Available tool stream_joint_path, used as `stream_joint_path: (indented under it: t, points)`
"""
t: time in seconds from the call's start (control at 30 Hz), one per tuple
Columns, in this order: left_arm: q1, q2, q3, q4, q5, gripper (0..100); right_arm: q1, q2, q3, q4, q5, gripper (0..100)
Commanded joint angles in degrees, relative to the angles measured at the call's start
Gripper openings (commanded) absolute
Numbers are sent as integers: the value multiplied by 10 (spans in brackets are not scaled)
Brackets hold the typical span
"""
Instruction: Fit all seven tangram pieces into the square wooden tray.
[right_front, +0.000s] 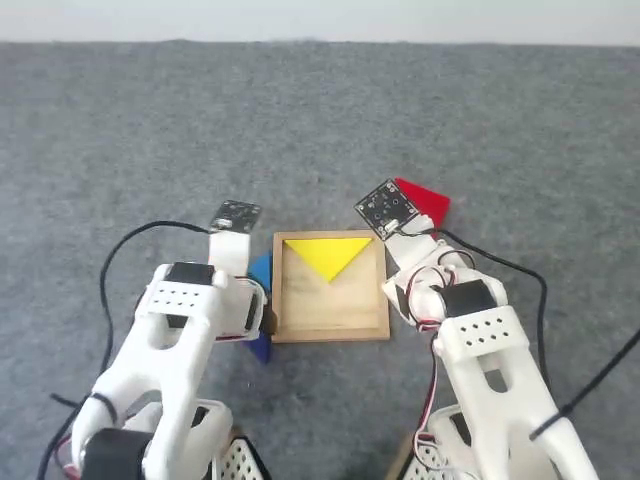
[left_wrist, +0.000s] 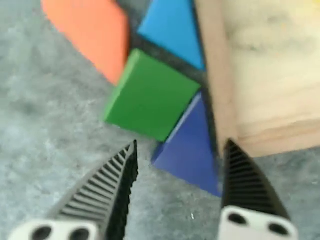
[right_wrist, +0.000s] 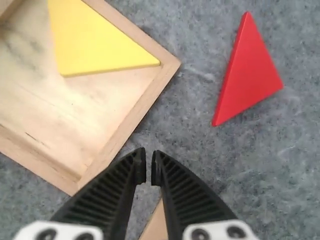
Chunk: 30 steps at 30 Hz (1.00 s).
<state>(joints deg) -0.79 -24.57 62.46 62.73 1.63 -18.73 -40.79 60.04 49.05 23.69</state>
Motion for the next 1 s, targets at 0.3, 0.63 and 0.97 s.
stream_joint_path:
  t: [0.3,0.63,0.97]
  points:
    - [-62,3,-15,24,-22,294,7,-21,-4,-10,-5,37]
    - [-5,98,-20,-29,46,290,6,-21,-4,-10,-5,37]
    - [-18,166,-75,-8,41,246,7,-21,-4,-11,-5,37]
